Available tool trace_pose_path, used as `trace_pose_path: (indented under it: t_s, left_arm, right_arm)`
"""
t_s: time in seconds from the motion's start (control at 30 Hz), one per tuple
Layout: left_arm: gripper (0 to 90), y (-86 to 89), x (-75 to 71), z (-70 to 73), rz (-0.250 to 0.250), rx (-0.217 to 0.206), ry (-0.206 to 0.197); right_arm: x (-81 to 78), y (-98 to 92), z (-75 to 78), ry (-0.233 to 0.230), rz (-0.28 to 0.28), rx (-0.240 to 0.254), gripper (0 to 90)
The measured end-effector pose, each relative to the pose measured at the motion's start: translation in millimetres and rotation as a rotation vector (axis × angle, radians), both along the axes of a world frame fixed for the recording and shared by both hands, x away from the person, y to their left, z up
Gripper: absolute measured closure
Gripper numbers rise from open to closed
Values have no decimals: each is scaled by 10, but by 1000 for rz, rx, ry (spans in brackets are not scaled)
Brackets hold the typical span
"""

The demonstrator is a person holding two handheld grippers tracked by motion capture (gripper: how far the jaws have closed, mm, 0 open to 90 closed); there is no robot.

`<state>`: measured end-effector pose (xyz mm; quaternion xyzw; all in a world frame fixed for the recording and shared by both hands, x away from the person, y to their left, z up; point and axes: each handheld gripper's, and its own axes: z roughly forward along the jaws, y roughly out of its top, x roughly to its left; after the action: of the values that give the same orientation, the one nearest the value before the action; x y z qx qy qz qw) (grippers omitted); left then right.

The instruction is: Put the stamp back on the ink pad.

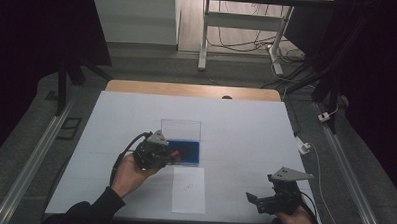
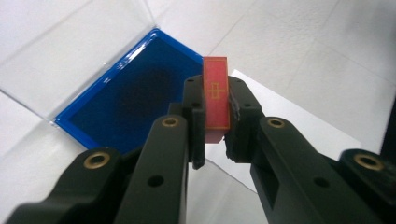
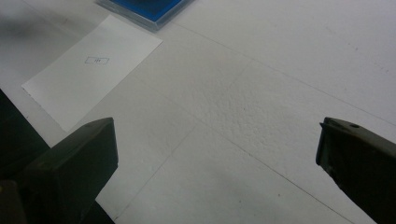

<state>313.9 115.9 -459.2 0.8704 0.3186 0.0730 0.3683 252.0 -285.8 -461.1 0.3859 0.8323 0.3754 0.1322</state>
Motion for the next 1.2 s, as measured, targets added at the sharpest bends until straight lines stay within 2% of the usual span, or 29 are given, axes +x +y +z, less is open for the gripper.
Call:
trace_pose_path:
  t_s: [0.43,0.67,0.9,1.2]
  left_arm:
    - [795,-16,204,-75,28,20,8]
    - [795,-7,327,-123,45,13,9]
    - [795,-57,420,-165,40,24,-4]
    - [795,-104,552,-243,46,38,5]
  right_arm:
    - [3,-3,-1,1,-3,2,0]
    - [6,-2,-3,3,-6,0,0]
    - [5,-3,-2,3,-6,0,0]
    - [5,-3,-3,3,-8,0,0]
